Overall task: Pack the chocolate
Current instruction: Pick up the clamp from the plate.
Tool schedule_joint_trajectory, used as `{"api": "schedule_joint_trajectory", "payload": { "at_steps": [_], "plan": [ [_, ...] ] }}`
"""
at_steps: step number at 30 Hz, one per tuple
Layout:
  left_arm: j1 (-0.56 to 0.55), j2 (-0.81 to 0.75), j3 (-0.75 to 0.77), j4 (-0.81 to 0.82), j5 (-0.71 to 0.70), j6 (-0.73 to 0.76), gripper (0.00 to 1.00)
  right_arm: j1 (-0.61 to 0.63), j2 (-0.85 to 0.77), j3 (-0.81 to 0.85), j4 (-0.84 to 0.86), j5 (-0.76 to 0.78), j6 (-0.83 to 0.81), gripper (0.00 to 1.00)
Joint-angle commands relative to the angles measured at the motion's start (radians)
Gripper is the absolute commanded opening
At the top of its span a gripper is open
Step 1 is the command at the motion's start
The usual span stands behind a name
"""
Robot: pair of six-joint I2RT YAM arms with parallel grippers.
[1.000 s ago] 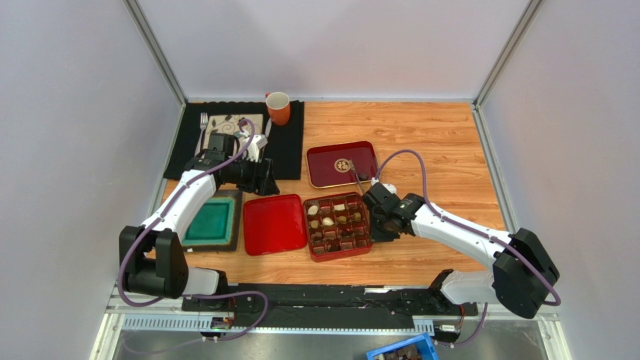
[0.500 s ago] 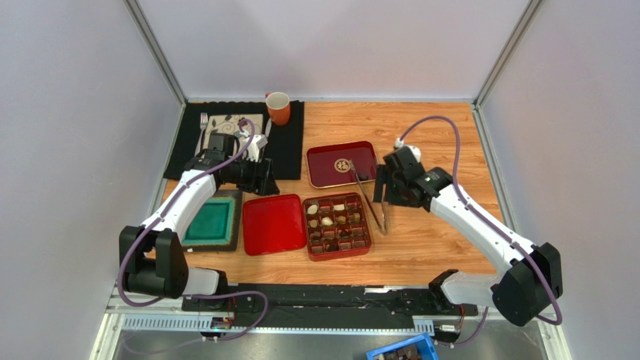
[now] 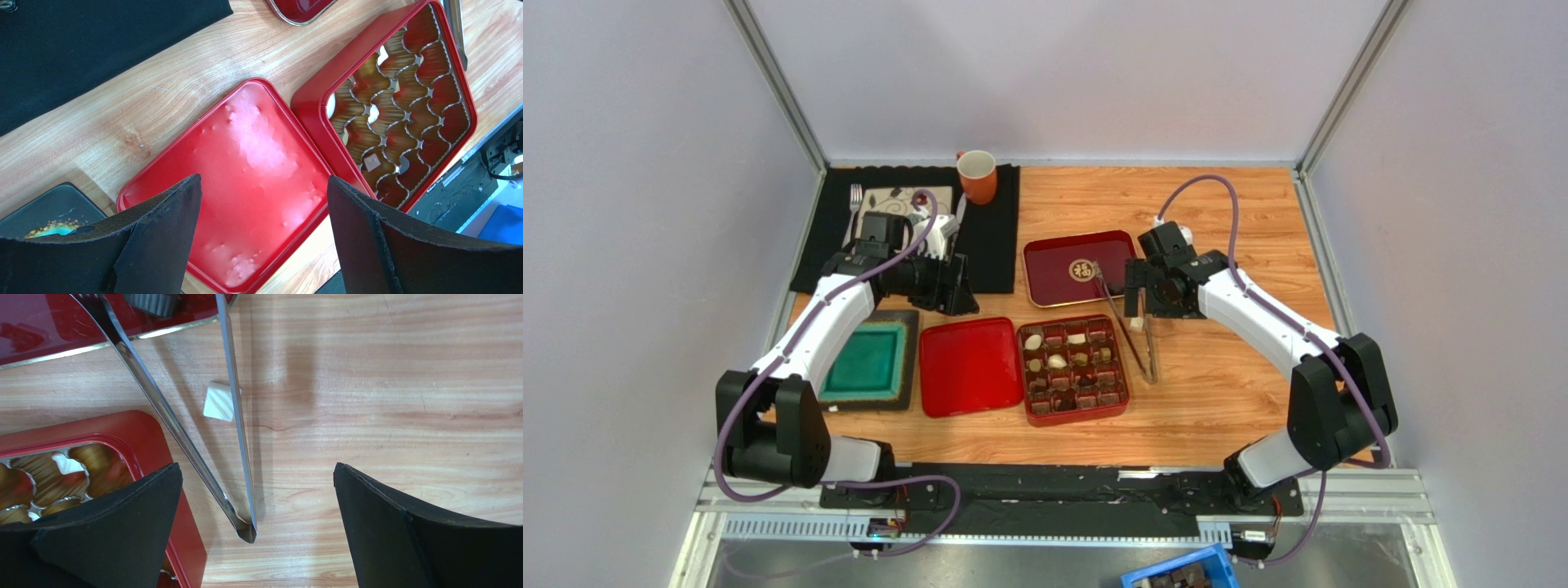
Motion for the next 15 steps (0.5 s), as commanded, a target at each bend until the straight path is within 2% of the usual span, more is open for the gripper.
{"api": "schedule_joint_trajectory", "payload": {
  "at_steps": [1,15],
  "plan": [
    [-0.005,-0.027,0.044,-0.007,0.014,0.008,0.83,0.003,-0.051,-0.013,0.107,-0.007,-0.050,1.00],
    [-0.005,-0.030,0.041,0.001,0.015,0.005,0.84,0.004,0.038,0.007,0.148,-0.053,-0.064,1.00]
  ]
}}
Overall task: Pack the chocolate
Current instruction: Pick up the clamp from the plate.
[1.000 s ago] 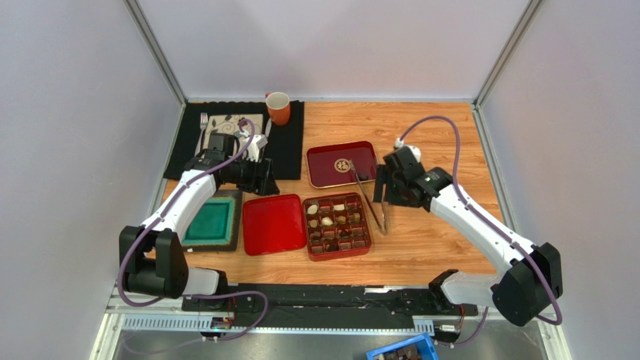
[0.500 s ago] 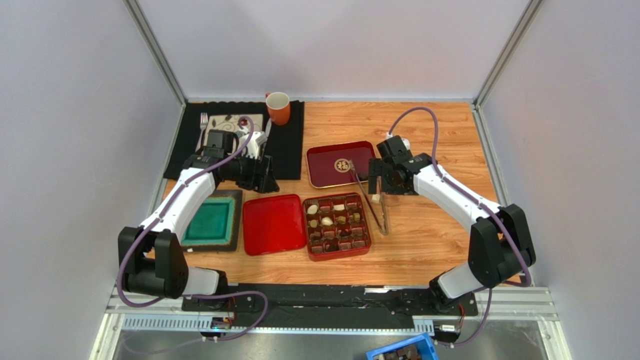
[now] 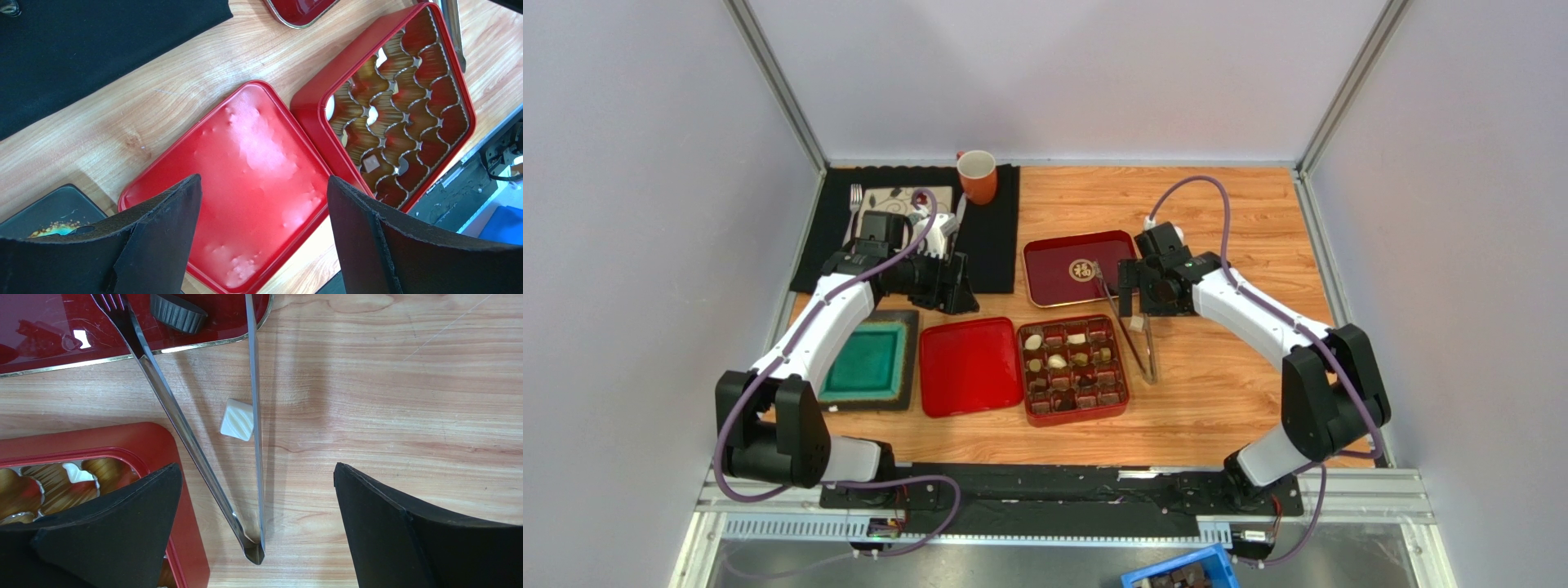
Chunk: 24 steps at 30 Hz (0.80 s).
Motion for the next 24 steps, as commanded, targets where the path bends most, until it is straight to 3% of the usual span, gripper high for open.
{"api": "schedule_joint_trajectory", "payload": {
  "at_steps": [1,24],
  "plan": [
    [-0.003,-0.031,0.033,0.001,0.013,0.007,0.84,0.004,0.012,0.024,0.055,-0.027,-0.016,1.00],
    [-0.002,-0.024,0.041,0.003,0.002,0.018,0.83,0.039,0.170,0.106,0.042,-0.039,-0.030,0.99]
  ]
}}
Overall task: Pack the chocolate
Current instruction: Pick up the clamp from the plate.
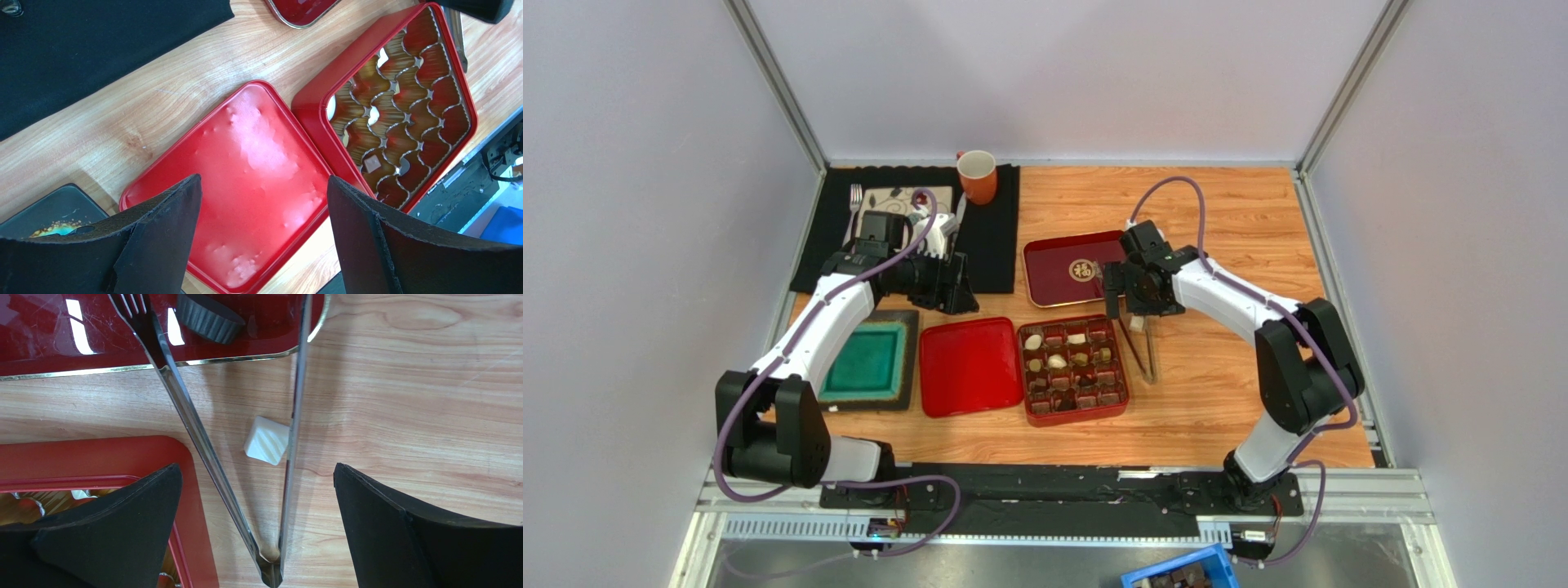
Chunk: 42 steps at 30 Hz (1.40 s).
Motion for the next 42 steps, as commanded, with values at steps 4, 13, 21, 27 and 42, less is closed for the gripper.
{"api": "schedule_joint_trajectory", "payload": {
  "at_steps": [4,13,21,27,42],
  "plan": [
    [-0.002,-0.022,0.044,0.004,0.009,0.016,0.84,0.017,0.045,0.048,0.024,0.006,-0.008,0.99],
    [-0.002,-0.022,0.041,0.003,0.009,0.020,0.83,0.017,0.078,0.048,0.050,-0.010,0.004,0.82],
    [0.001,-0.024,0.044,-0.004,0.005,0.028,0.83,0.017,0.062,0.037,0.070,0.009,0.009,0.59],
    [0.004,-0.025,0.045,-0.004,0.011,0.026,0.83,0.017,0.031,0.029,0.069,0.026,-0.002,0.50],
    [0.004,-0.030,0.036,0.004,0.014,0.022,0.83,0.046,-0.198,0.089,-0.074,-0.072,0.008,0.44]
  ]
}}
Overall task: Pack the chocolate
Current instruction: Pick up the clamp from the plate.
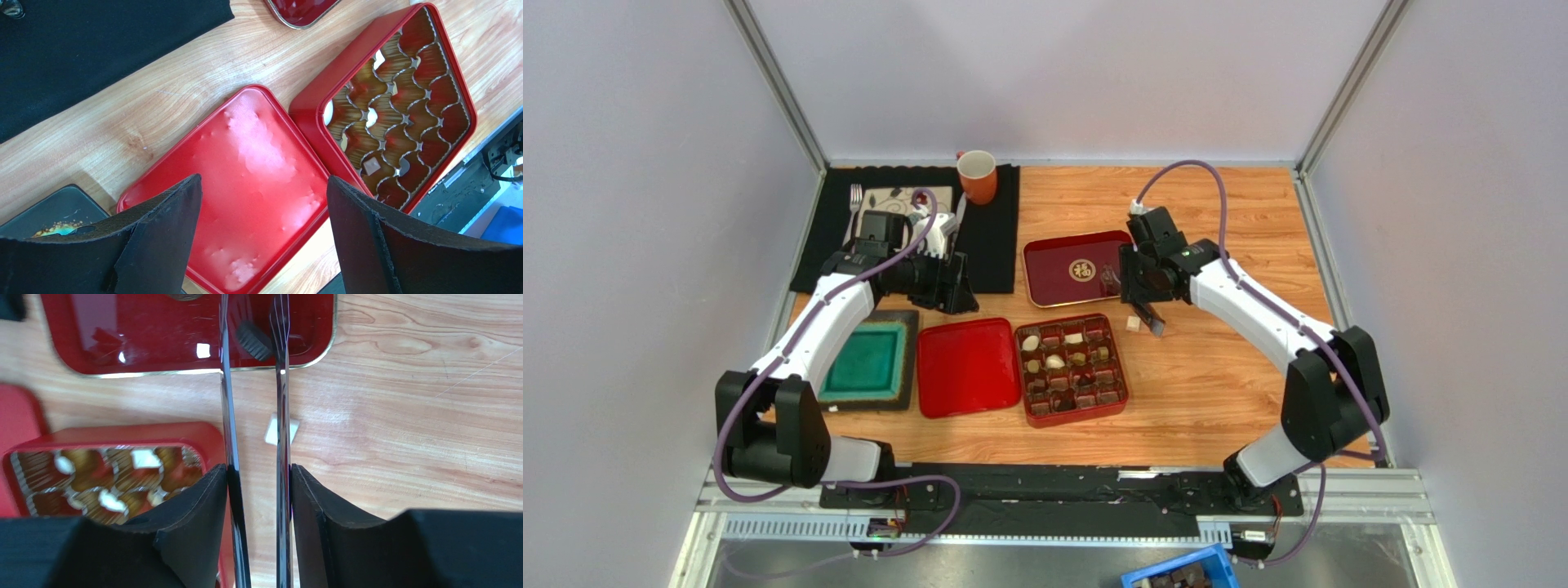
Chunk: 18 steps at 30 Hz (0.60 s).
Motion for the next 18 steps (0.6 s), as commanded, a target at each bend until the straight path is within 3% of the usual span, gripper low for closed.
{"api": "schedule_joint_trajectory", "payload": {
  "at_steps": [1,12,18],
  "plan": [
    [0.003,-0.030,0.034,0.005,0.014,0.018,0.83,0.038,-0.084,0.036,-0.028,-0.052,0.015,0.44],
    [0.003,-0.031,0.031,0.005,0.017,0.016,0.83,0.246,-0.161,-0.003,0.062,0.049,0.045,0.43],
    [0.003,-0.038,0.028,0.005,0.017,0.012,0.83,0.398,-0.204,-0.152,0.200,0.173,0.039,0.43]
  ]
}}
